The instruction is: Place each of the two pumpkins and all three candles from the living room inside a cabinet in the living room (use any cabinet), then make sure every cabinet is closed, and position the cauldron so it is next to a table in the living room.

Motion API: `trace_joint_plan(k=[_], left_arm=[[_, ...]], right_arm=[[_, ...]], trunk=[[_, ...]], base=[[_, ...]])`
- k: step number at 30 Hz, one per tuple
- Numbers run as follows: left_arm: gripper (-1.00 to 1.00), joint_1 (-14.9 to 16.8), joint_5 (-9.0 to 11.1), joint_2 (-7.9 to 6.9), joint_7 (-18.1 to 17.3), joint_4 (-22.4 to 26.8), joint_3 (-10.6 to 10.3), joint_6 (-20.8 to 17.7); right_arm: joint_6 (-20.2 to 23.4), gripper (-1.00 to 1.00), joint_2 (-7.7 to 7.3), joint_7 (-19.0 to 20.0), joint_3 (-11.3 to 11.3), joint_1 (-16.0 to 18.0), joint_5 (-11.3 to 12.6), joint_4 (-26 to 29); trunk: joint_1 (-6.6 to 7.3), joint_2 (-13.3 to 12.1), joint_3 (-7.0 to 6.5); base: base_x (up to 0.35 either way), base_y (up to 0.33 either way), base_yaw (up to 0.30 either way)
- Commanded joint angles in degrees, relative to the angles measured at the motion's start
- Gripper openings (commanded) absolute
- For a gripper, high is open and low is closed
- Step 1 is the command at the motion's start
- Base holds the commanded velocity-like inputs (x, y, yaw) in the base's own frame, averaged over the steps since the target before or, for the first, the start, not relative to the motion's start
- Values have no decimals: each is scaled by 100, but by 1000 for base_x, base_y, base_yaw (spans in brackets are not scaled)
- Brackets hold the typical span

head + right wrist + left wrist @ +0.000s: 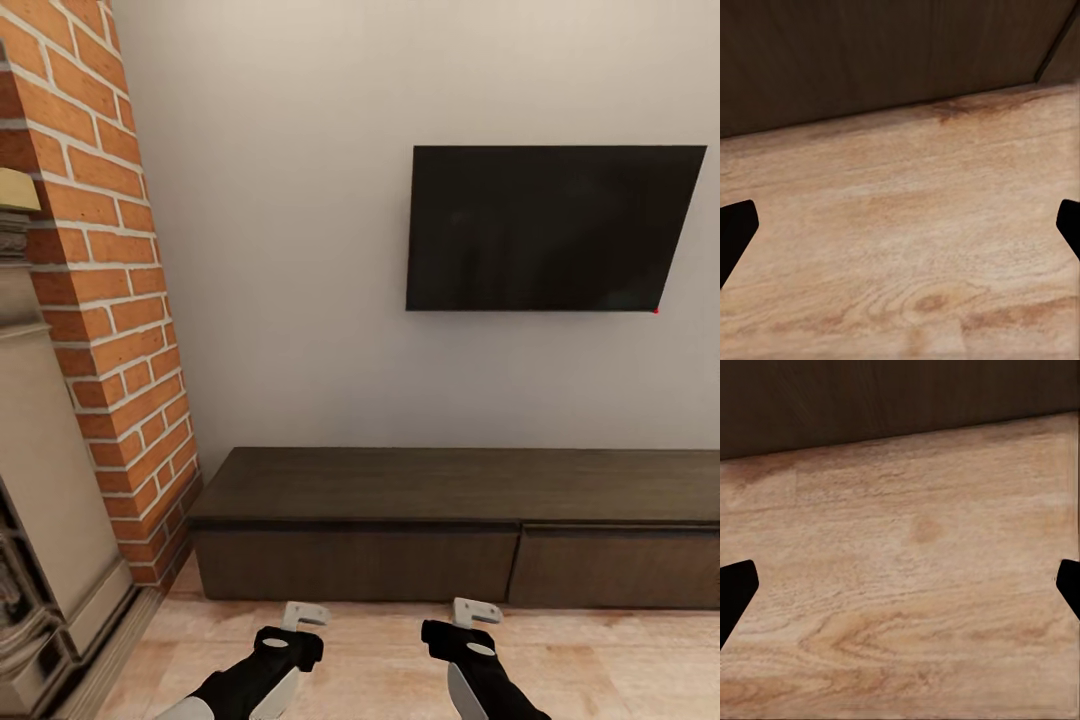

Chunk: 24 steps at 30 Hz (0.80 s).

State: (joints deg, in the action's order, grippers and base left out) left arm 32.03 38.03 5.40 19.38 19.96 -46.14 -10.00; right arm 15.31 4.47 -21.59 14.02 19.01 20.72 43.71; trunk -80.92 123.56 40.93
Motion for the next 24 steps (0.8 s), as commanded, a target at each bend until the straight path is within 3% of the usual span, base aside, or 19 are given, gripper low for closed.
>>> trace_joint_plan(k=[1,7,9,13,23,24], left_arm=[[100,5,68,-4,42,21,-45,-74],[100,7,801,-10,1,30,-49,-253],[100,11,918,-10,-6,13,-51,-270],[100,12,1029,-8,-8,-9,-54,-297],[100,14,1089,-13,-9,-9,-53,-320],[100,13,1090,-13,-8,-13,-53,-320]], right_arm=[[21,100,-5,-47,22,4,45,10],[255,100,-12,-35,23,6,46,73],[400,100,-18,-30,22,6,46,147],[516,100,-12,-29,22,3,46,243],[573,100,7,-40,32,4,101,378],[743,100,9,-36,37,6,117,393]], trunk=[[23,-38,-12],[155,-279,-120],[199,-359,-156],[287,-520,-227],[507,-921,-407],[529,-961,-425]], base=[[-5,0,0],[-1,0,0],[0,0,0],[0,0,0],[0,0,0],[0,0,0]])
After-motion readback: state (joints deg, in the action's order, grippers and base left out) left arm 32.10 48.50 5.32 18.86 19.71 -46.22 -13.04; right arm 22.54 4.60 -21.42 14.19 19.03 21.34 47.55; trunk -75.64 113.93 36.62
